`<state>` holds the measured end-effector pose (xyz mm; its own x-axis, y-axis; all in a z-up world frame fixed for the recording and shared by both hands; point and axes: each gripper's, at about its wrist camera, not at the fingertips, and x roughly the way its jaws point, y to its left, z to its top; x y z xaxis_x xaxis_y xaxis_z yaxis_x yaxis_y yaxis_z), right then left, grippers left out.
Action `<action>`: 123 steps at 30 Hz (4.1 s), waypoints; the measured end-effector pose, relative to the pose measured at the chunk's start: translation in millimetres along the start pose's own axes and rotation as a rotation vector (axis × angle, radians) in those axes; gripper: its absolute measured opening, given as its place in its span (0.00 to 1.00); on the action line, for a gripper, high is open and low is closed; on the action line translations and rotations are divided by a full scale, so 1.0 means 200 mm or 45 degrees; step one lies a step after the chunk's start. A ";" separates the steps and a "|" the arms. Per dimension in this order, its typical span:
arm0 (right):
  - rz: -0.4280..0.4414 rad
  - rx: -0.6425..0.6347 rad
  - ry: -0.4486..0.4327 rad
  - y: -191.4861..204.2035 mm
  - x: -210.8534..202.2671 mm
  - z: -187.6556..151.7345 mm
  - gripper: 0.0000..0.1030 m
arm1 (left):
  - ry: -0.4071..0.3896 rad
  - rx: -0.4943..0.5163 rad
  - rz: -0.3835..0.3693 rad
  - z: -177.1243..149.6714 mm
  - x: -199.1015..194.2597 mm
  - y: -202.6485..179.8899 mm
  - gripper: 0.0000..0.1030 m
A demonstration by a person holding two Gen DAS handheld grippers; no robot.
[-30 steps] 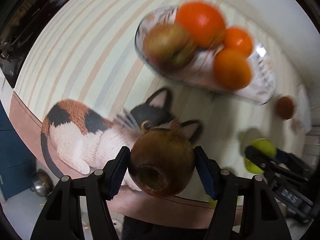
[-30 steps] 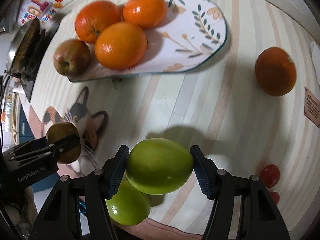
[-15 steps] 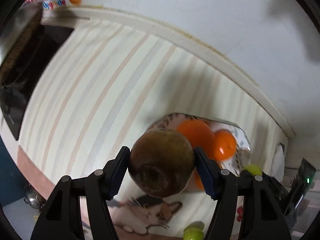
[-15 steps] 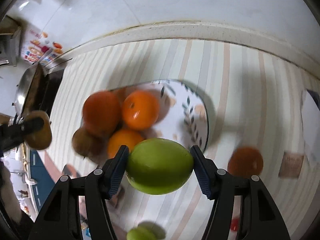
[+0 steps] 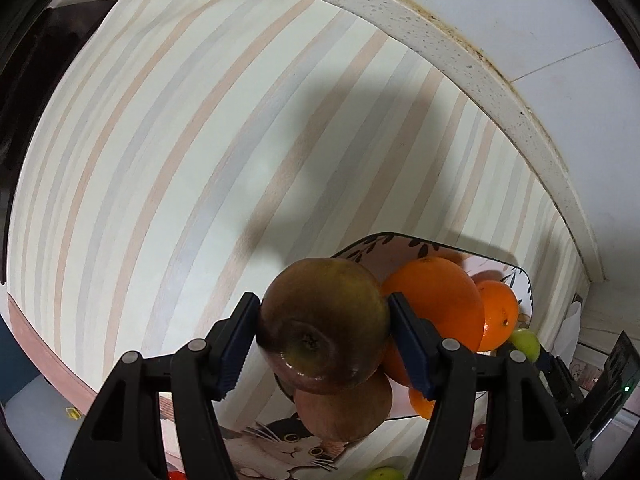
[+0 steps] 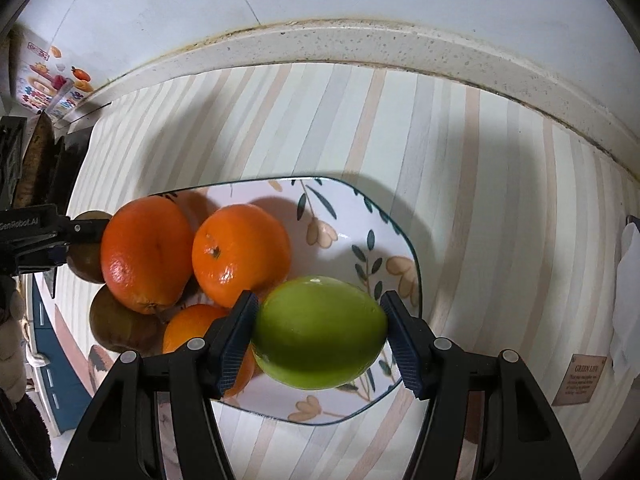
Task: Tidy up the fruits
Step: 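Carry the red and green apples onto the plate and open both tools, then lift both tools away from the plate toward the remaining loose fruit, then grasp the loose green apple with the left tool while the right tool grasps the orange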
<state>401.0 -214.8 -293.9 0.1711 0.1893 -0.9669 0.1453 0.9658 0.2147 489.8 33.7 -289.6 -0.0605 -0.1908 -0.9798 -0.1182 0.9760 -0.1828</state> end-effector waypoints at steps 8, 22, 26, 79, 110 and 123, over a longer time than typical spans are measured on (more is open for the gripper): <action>-0.005 0.022 -0.008 -0.03 -0.02 0.02 0.67 | 0.004 -0.009 -0.007 0.01 0.00 0.01 0.62; -0.002 0.002 -0.012 0.04 -0.13 -0.03 0.91 | -0.117 0.024 0.023 -0.07 -0.19 0.01 0.83; -0.024 -0.024 -0.019 0.08 -0.20 -0.09 0.91 | -0.201 0.073 0.090 -0.22 -0.28 -0.03 0.83; 0.032 -0.095 -0.461 0.17 -1.43 -0.89 0.91 | -0.637 0.292 0.107 -1.40 -0.78 -0.38 0.83; -0.042 0.280 -0.096 -0.53 -0.27 -0.45 0.80 | 0.068 0.171 0.147 -1.15 0.36 -0.37 0.55; 0.068 0.017 0.124 -0.23 -0.11 -0.57 0.56 | 0.057 0.084 0.125 -1.16 0.39 -0.27 0.55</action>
<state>279.5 -242.8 -297.8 0.0839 0.2574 -0.9627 0.1516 0.9515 0.2676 260.7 -58.6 -336.4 -0.1132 -0.0969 -0.9888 -0.0439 0.9948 -0.0924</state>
